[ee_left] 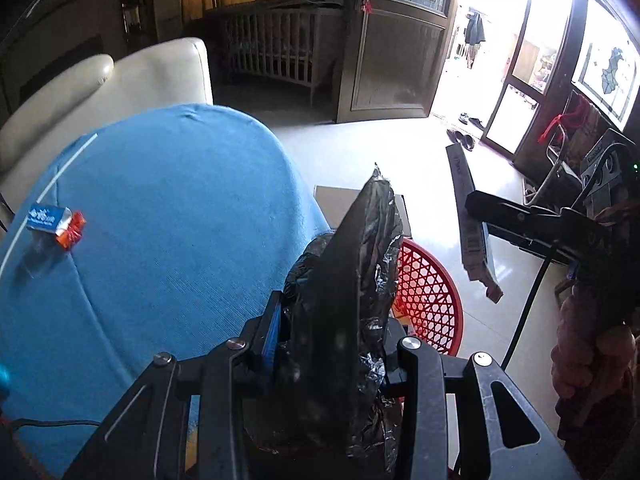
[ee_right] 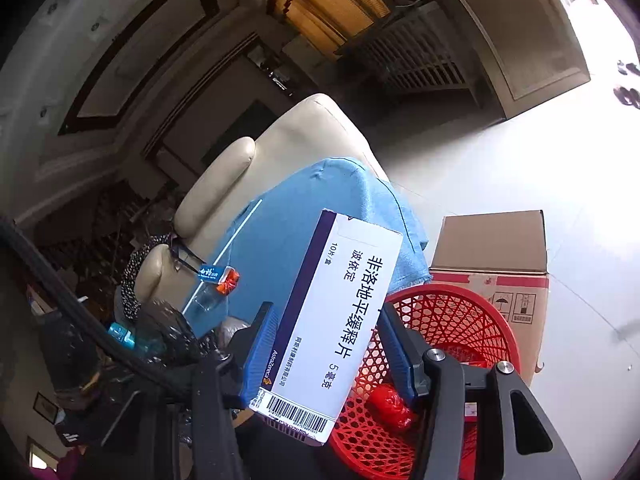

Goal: Collect trash
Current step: 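Carry the black bag and white box over the red basket with both tools, then open both tools to drop the black bag and white box into the basket, then move both tools back over the table toward the last items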

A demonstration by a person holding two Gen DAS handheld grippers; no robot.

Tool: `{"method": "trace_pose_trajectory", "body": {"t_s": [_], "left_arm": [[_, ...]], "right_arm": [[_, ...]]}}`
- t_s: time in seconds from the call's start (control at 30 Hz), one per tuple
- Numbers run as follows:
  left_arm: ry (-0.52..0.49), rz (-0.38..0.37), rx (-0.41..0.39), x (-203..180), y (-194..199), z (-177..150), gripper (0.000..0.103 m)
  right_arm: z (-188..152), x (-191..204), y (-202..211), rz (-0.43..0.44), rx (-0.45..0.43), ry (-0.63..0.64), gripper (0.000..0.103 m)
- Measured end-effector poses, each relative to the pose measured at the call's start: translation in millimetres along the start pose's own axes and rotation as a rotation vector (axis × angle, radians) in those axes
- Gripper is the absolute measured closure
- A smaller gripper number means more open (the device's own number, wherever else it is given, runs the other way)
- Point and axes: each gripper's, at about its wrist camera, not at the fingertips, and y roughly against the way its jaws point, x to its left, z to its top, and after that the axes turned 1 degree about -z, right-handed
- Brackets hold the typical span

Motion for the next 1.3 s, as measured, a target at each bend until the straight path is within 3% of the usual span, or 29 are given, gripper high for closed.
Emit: {"method": "trace_pose_trajectory", "body": {"t_s": [0.4,0.57,0.8,1.03,1.3], "left_arm": [[-0.016,-0.068,0.054,-6.5,-16.0,-2.5,0.062],[-0.020,-0.068,0.043,-5.0,-13.9,-2.4,0.044],[-0.014,-0.026,0.005,8.3,-7.0,0.4,0.043],[0.090,0.064,0.004,67.5,2.8,-16.3,0.043],[0.287,0.233,-0.017,182.0,36.0,-47.3,0.043]], "right_arm": [[-4.5,-7.4,-12.6,-0.048,0.032,-0.021,0.047],[-4.3,-12.9,-15.1,-0.077,0.043,-0.051,0.038],[-4.1,-16.2,-13.3,-0.091,0.038,-0.052,0.038],[-3.2,0.2,-13.4,-0.081,0.031,0.008,0.038],[5.8,47.1,-57.1,-0.025,0.108,0.077,0.038]]}}
